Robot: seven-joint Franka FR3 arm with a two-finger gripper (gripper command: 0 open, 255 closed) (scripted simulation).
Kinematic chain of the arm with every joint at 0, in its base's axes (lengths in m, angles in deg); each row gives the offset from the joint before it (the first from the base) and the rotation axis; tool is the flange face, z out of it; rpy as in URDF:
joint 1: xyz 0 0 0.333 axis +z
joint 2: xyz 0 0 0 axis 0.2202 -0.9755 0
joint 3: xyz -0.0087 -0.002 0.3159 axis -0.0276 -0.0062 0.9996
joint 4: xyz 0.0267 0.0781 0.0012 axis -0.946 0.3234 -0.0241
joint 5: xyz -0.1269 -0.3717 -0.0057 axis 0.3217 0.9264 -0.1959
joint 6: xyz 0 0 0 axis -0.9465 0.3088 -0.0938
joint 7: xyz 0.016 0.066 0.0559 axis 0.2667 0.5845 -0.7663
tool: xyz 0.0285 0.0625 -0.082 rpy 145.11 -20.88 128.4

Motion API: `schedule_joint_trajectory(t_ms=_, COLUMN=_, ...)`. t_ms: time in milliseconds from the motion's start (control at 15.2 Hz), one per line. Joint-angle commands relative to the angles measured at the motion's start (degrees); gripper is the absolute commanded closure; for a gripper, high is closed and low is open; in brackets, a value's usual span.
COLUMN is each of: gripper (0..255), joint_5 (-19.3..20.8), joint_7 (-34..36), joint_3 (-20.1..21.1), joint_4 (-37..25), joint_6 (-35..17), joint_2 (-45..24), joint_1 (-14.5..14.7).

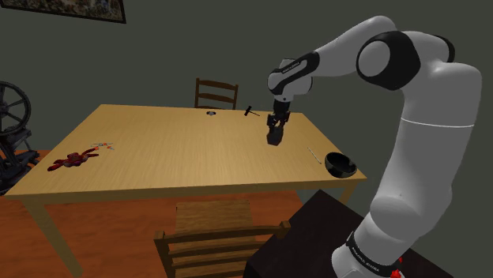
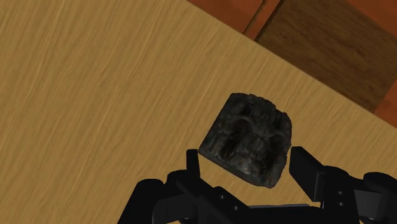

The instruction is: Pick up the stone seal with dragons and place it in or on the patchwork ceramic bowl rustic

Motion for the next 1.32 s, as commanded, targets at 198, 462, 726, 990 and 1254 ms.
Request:
schedule_joint_trajectory(t_ms=198, gripper=255, joint_5=0.4, joint_7=-5.9, joint_3=-2.4, joint_4=4.4, joint_6=-1.1, joint_2=3.3, joint_1=-3.5)
schedule_joint_trajectory(t_ms=462, gripper=255, joint_5=0.7, joint_7=-10.8, joint_3=-4.5, joint_4=6.4, joint_6=-1.4, joint_2=5.0, joint_1=-6.5)
schedule_joint_trajectory(t_ms=726, gripper=255, joint_5=0.8, joint_7=-16.0, joint_3=-6.6, joint_4=7.4, joint_6=-1.4, joint_2=5.8, joint_1=-9.5)
schedule_joint_trajectory(t_ms=990, gripper=255, joint_5=0.7, joint_7=-21.4, joint_3=-8.8, joint_4=7.3, joint_6=-1.2, joint_2=5.9, joint_1=-12.7)
schedule_joint_trajectory(t_ms=1254, gripper=255, joint_5=0.2, joint_7=-27.0, joint_3=-10.8, joint_4=6.1, joint_6=-0.7, joint_2=5.2, joint_1=-16.0)
